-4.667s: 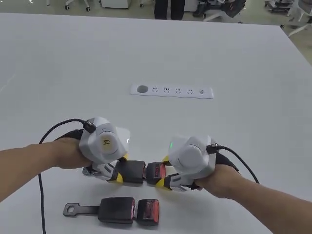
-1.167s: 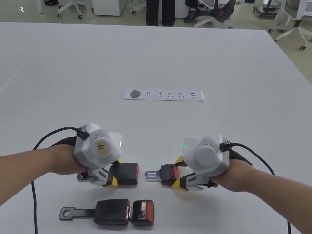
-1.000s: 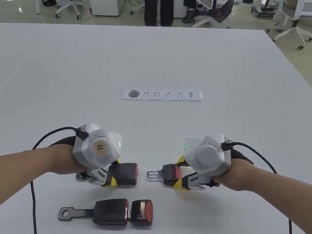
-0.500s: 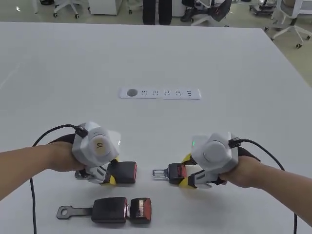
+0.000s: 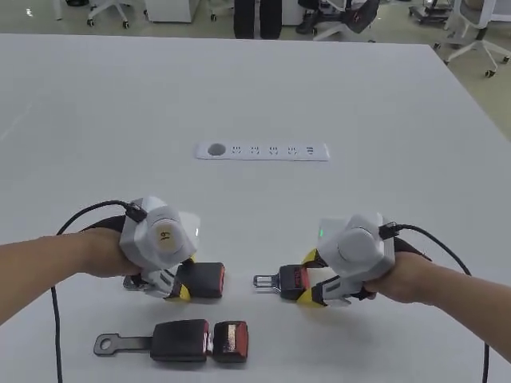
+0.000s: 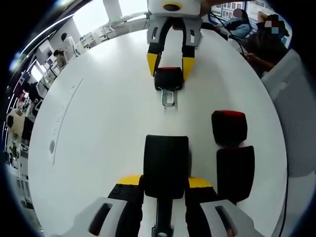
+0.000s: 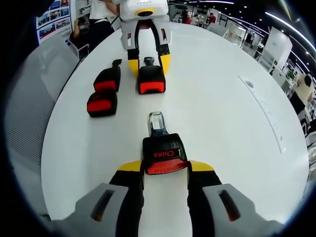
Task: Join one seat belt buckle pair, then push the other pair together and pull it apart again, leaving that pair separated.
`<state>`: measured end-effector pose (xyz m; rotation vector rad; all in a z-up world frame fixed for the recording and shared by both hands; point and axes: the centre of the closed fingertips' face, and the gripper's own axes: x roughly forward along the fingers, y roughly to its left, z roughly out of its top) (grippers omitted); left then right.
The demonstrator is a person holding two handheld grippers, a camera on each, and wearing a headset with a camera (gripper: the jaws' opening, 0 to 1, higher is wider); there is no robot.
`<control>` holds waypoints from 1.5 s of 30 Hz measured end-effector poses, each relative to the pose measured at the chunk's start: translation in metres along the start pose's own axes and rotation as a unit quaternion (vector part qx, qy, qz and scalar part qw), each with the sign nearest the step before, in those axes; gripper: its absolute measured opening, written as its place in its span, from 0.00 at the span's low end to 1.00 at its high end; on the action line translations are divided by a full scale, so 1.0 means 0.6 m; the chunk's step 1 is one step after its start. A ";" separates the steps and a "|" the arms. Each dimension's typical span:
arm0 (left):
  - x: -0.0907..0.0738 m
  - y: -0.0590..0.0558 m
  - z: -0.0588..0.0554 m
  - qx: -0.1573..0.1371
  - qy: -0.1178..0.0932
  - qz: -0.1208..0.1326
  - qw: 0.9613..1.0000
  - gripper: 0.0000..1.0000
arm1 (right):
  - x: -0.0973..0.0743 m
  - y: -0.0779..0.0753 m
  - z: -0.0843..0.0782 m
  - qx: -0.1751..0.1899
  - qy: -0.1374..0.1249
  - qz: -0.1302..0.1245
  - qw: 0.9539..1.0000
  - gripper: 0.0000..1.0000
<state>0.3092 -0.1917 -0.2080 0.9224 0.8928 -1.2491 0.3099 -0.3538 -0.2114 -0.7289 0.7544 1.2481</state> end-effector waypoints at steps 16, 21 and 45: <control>-0.004 -0.001 -0.006 -0.001 0.006 0.007 1.000 0.36 | -0.010 -0.005 -0.005 -0.001 0.004 -0.011 1.000 0.38; -0.011 -0.002 -0.012 -0.006 0.007 0.011 1.000 0.38 | -0.018 -0.003 -0.006 0.007 0.005 -0.013 1.000 0.42; -0.068 -0.022 -0.067 -0.135 -0.061 0.039 0.988 0.52 | -0.063 0.033 -0.002 0.063 -0.028 -0.030 0.997 0.59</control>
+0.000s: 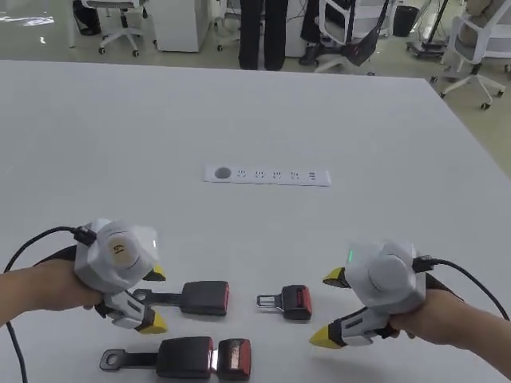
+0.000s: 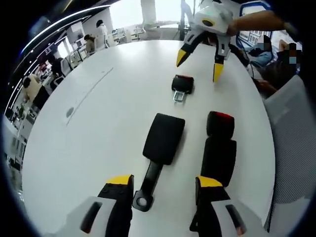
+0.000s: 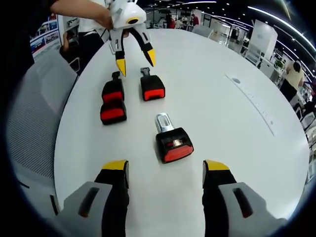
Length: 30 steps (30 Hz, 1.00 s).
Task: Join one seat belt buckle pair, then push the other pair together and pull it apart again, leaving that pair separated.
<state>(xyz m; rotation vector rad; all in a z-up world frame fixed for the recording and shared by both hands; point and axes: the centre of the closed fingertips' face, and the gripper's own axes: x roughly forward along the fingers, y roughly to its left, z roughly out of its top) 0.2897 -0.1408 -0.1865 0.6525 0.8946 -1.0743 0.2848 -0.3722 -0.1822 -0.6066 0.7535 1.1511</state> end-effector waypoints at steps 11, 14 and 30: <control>-0.033 -0.028 0.004 -0.067 -0.073 0.005 0.995 0.64 | -0.017 0.022 -0.003 0.033 -0.031 -0.013 0.999 0.66; -0.041 -0.035 0.000 -0.079 -0.087 0.010 0.993 0.66 | -0.023 0.029 -0.002 0.045 -0.043 -0.017 0.998 0.68; -0.079 -0.061 -0.027 -0.154 -0.169 0.065 0.971 0.78 | -0.047 0.057 0.003 0.076 -0.101 -0.069 0.990 0.78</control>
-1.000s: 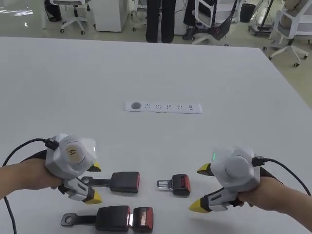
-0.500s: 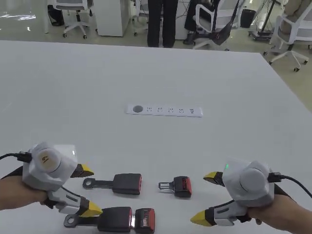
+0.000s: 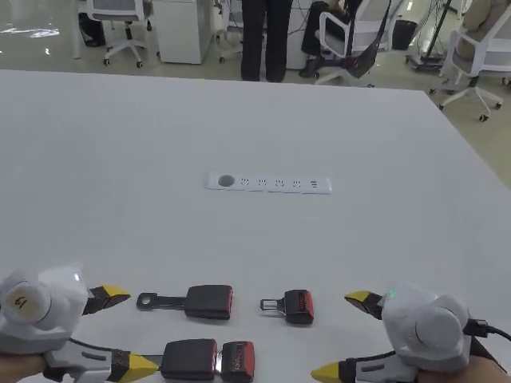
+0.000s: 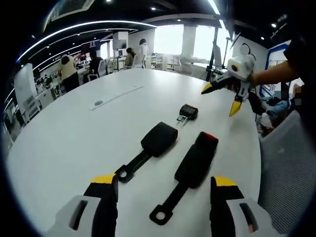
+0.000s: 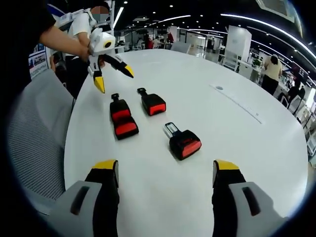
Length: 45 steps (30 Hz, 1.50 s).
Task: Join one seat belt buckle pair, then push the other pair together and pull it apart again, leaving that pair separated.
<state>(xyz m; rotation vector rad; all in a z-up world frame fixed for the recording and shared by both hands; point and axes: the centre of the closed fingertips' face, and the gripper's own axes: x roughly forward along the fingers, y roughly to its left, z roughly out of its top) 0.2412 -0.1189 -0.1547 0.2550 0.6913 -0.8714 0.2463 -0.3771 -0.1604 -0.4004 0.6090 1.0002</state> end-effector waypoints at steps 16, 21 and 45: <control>-0.033 -0.026 -0.029 -0.015 -0.058 0.054 0.997 0.92 | -0.015 0.036 0.001 0.042 -0.059 -0.024 0.997 0.95; -0.033 -0.029 -0.023 -0.030 -0.084 0.062 0.994 0.99 | -0.017 0.047 -0.004 0.041 -0.061 -0.027 0.997 0.93; -0.051 -0.037 -0.038 -0.059 -0.115 0.085 0.988 1.00 | -0.029 0.060 -0.012 0.063 -0.085 -0.059 0.993 0.99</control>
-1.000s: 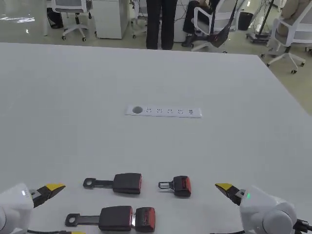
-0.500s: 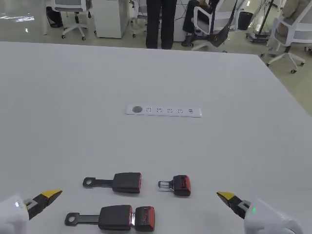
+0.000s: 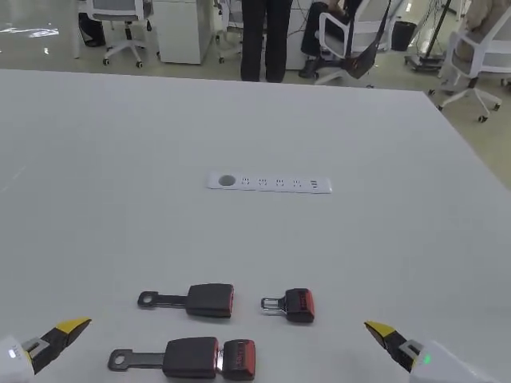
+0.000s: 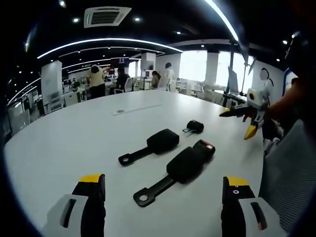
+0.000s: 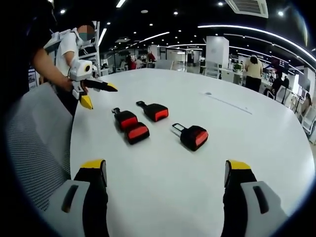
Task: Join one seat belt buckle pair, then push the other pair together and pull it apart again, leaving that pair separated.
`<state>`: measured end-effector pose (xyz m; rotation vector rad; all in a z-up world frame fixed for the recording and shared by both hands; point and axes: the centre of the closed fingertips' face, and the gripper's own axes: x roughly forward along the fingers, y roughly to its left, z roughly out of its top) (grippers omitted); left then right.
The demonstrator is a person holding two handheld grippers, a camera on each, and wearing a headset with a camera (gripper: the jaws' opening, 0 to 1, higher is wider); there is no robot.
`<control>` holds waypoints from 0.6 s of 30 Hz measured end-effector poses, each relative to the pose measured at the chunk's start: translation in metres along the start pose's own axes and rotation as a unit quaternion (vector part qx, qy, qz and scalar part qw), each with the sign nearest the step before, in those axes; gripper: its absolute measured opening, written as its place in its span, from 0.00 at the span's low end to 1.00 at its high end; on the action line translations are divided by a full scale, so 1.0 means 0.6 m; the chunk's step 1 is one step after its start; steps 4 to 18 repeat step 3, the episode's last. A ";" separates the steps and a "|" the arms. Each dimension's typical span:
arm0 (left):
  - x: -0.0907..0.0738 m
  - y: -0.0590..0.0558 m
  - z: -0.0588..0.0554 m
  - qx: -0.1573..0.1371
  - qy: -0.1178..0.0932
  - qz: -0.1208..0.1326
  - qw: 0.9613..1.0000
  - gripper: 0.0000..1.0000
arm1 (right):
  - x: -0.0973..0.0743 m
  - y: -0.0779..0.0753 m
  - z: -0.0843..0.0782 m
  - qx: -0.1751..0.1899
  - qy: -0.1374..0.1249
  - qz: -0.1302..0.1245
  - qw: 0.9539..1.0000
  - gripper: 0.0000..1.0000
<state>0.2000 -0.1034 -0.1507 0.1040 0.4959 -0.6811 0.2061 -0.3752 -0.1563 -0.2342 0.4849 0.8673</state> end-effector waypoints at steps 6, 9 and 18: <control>-0.001 0.001 0.005 -0.004 -0.008 0.000 1.000 1.00 | 0.001 -0.001 0.000 0.001 0.000 0.000 1.000 0.99; -0.001 0.001 0.005 -0.004 -0.008 0.000 1.000 1.00 | 0.001 -0.001 0.000 0.001 0.000 0.000 1.000 0.99; -0.001 0.001 0.005 -0.004 -0.008 0.000 1.000 1.00 | 0.001 -0.001 0.000 0.001 0.000 0.000 1.000 0.99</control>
